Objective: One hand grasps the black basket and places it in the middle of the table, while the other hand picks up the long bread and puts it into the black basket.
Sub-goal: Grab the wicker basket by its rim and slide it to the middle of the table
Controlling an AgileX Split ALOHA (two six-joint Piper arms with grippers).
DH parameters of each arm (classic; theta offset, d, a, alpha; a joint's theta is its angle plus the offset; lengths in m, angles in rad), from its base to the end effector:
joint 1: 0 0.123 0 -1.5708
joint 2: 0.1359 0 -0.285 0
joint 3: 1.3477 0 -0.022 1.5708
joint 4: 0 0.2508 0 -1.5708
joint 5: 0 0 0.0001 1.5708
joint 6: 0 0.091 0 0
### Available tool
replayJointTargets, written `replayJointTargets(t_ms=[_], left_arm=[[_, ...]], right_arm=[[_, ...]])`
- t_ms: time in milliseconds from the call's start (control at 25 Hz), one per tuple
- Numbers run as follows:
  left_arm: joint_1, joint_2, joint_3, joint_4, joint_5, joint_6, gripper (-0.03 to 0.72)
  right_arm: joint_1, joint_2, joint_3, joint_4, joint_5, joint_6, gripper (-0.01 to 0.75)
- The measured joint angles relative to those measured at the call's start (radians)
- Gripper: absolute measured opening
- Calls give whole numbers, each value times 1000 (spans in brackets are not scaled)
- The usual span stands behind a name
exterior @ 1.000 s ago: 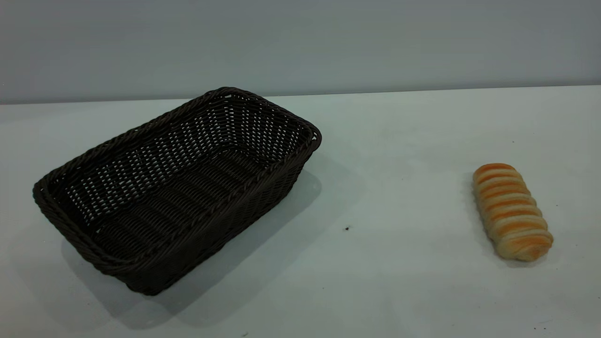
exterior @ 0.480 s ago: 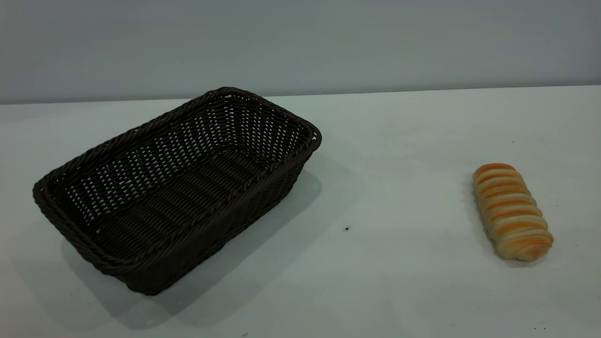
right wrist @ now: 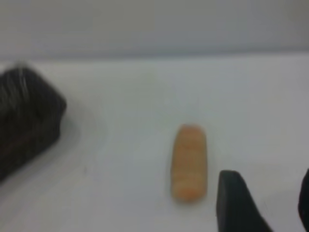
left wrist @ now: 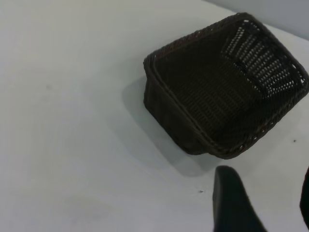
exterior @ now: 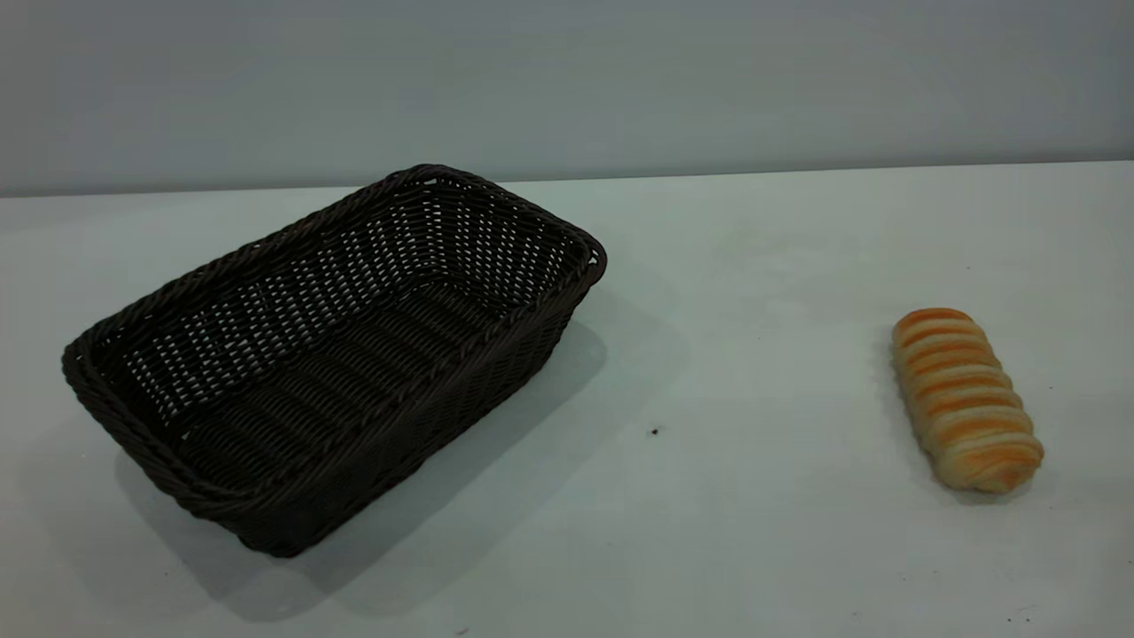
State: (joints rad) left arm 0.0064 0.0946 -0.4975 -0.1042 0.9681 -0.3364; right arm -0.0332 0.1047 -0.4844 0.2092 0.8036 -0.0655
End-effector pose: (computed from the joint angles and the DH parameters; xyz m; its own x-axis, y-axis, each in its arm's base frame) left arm 0.0141 -0.0077 0.2840 -0.4493 -0.3868 -0.8053 -0.1120 0.9187 -0.3788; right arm 0.0229 0.0129 0.2946 -0.3275 0.0907 -0.9405 -0.0826 0.9888 0.1242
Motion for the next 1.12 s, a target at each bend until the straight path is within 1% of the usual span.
replayJointTargets(t_ms=[80,120,200,280,480,680,920,1120], left_arm=[[0,72,0,0,-48,-14,413],[0,113,0,0,-76,-15,413],[0,195,0,0,-135,-17,413],[0,295,0,0,-200,-28,413],[0,574,0,-6,-345,-68,413],[0,818,0,-78,-481,-135,432],[0,1021,0,-173,-592,-189,463],[0,1145,0,-200,-660,-186,492]], right_arm=[[0,6,0,5,-57,0,362],[0,8,0,9,-68,0,380],[0,10,0,10,-65,-1,410],[0,11,0,9,-47,-7,420],[0,11,0,7,20,-22,423],[0,11,0,17,57,-23,423],[0,11,0,67,73,-25,423],[0,11,0,75,77,-28,422]])
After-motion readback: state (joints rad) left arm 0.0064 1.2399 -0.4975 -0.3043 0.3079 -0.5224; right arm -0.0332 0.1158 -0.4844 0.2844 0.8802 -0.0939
